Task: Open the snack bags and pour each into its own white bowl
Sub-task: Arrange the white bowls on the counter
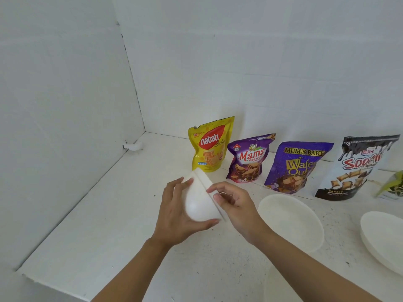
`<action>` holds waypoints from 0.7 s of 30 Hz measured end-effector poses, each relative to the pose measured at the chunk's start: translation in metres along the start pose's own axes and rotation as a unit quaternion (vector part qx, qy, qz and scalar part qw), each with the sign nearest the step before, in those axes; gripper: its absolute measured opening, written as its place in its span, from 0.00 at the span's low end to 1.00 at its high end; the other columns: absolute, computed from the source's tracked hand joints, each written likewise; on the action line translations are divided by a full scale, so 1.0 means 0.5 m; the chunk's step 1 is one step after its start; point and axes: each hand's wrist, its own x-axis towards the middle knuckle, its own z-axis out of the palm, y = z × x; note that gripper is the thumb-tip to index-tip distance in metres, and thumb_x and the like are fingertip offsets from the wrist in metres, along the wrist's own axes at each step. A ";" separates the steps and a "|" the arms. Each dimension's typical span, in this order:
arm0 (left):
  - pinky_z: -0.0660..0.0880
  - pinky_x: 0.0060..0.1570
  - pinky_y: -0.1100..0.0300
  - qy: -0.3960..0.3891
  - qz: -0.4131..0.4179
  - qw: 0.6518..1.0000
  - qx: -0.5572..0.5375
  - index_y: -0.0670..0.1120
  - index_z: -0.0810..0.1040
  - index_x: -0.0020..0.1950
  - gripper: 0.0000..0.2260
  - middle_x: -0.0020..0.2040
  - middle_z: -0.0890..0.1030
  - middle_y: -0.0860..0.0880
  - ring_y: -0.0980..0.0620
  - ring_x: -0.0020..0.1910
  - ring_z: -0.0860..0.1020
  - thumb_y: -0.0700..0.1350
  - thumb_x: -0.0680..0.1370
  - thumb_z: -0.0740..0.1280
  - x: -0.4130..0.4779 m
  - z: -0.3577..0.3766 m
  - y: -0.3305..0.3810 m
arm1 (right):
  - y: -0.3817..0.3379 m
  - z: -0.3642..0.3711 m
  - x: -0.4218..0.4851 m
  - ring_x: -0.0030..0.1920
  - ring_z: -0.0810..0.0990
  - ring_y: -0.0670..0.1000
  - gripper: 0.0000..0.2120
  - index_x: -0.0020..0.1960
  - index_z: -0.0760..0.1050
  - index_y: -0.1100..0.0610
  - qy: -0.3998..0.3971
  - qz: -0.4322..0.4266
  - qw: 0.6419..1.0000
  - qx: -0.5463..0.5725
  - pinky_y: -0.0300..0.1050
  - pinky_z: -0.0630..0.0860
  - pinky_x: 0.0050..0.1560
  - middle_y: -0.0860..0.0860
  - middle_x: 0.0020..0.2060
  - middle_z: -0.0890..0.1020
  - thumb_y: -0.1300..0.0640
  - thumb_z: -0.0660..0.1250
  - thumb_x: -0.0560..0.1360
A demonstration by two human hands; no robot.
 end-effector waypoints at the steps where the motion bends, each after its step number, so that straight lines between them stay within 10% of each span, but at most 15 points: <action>1: 0.74 0.60 0.58 -0.009 -0.013 0.999 -0.038 0.56 0.64 0.70 0.49 0.68 0.68 0.55 0.53 0.66 0.70 0.73 0.55 0.78 0.006 -0.003 0.002 | -0.002 0.002 0.001 0.45 0.77 0.54 0.12 0.50 0.81 0.52 0.006 -0.004 1.000 0.001 0.41 0.71 0.50 0.49 0.41 0.81 0.66 0.64 0.80; 9: 0.79 0.52 0.61 -0.105 -0.089 0.979 -0.153 0.61 0.64 0.66 0.44 0.65 0.71 0.57 0.54 0.65 0.72 0.67 0.56 0.79 0.066 -0.037 0.004 | -0.008 0.000 0.018 0.54 0.76 0.66 0.14 0.48 0.80 0.47 0.029 0.016 0.999 0.018 0.58 0.75 0.50 0.54 0.47 0.82 0.64 0.63 0.81; 14: 0.65 0.72 0.50 -0.110 -0.004 0.990 0.089 0.53 0.48 0.80 0.64 0.80 0.56 0.51 0.51 0.77 0.58 0.78 0.53 0.73 0.031 -0.022 0.040 | -0.016 -0.001 0.020 0.51 0.79 0.49 0.13 0.49 0.82 0.49 0.053 0.029 0.998 0.018 0.47 0.73 0.53 0.43 0.49 0.83 0.64 0.63 0.80; 18: 0.72 0.64 0.56 -0.054 0.020 0.997 0.041 0.52 0.58 0.78 0.57 0.72 0.66 0.56 0.57 0.68 0.66 0.72 0.55 0.78 0.018 -0.013 0.031 | -0.021 0.011 0.016 0.49 0.79 0.45 0.12 0.49 0.81 0.50 0.037 0.010 0.999 -0.014 0.43 0.73 0.52 0.41 0.47 0.83 0.64 0.63 0.80; 21: 0.75 0.54 0.61 -0.064 -0.109 0.984 -0.124 0.59 0.66 0.70 0.48 0.63 0.74 0.61 0.56 0.62 0.74 0.69 0.54 0.79 0.032 -0.028 0.020 | -0.004 0.000 0.006 0.48 0.80 0.46 0.14 0.47 0.80 0.49 0.035 -0.022 0.998 -0.043 0.39 0.73 0.51 0.43 0.44 0.83 0.67 0.63 0.80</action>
